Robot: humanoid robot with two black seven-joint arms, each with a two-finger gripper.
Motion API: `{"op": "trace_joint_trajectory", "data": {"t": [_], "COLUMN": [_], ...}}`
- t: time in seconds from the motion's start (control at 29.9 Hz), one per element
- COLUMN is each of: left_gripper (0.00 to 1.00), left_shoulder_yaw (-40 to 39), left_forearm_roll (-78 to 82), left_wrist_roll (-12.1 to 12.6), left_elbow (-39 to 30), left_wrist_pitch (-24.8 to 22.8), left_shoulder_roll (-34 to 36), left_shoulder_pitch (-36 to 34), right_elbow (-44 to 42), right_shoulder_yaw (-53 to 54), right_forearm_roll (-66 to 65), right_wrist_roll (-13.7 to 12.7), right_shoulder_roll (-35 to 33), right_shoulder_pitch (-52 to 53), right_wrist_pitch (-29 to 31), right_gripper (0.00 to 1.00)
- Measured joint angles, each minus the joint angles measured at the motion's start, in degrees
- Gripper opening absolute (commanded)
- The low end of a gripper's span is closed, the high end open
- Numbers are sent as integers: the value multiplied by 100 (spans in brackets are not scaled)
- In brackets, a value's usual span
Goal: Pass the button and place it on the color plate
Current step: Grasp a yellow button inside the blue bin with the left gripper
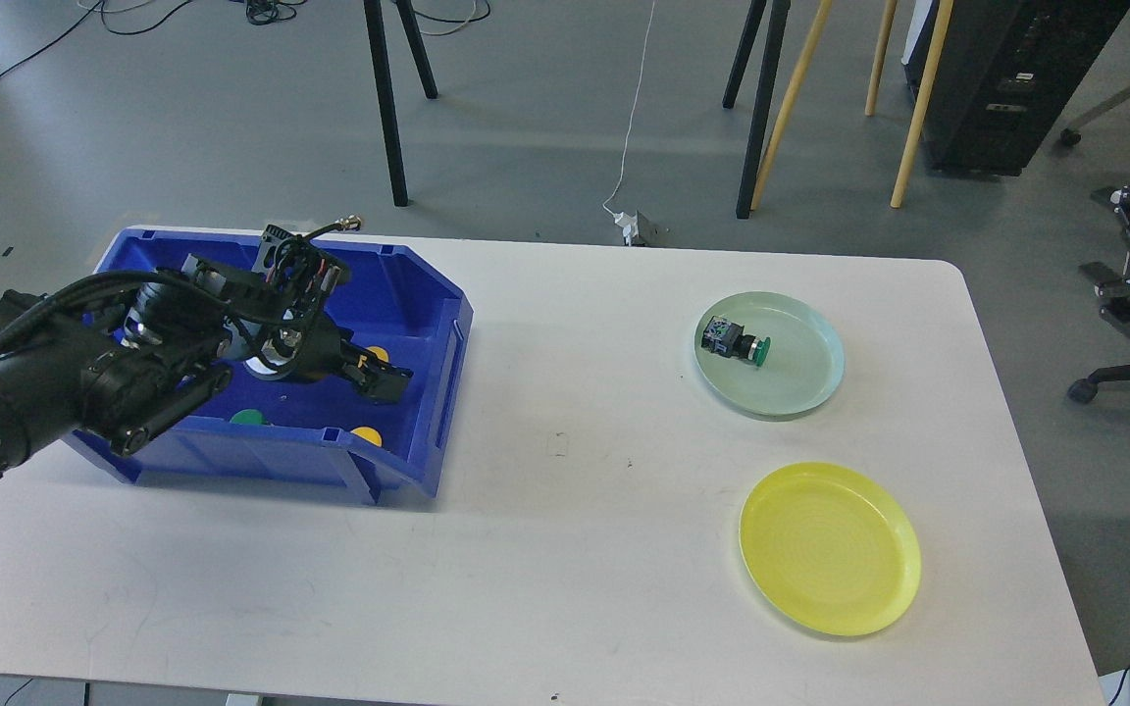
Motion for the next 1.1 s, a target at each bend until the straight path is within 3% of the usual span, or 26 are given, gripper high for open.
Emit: {"op": "trace_joint_trajectory", "data": {"t": [0.5,0.64,0.87,1.1], "left_gripper": [86,74,39,38], "left_shoulder_yaw": [197,210,214,220], "left_forearm_roll": [-2,-24,-23,-11], "left_wrist_roll": [-218,-233,-240,-234], "left_elbow": [414,427,404,380], "left_wrist_pitch": [159,208,216,203], "left_shoulder_roll": [-61,-69,-65,-63], "left_shoulder_pitch": [4,4,-9,-6], "right_elbow": [0,0,1,-5], "right_shoulder_yaw": [-7,-9,-9,-9], "right_forearm_roll": [0,0,-8,-15], "right_wrist_roll": [17,21,21,21], "right_shoulder_roll": [-3,0,2,2], "right_shoulder_pitch": [-7,-26,-47,-84], "right_wrist_pitch": [0,0,0,0], "right_gripper": [90,90,90,90]}}
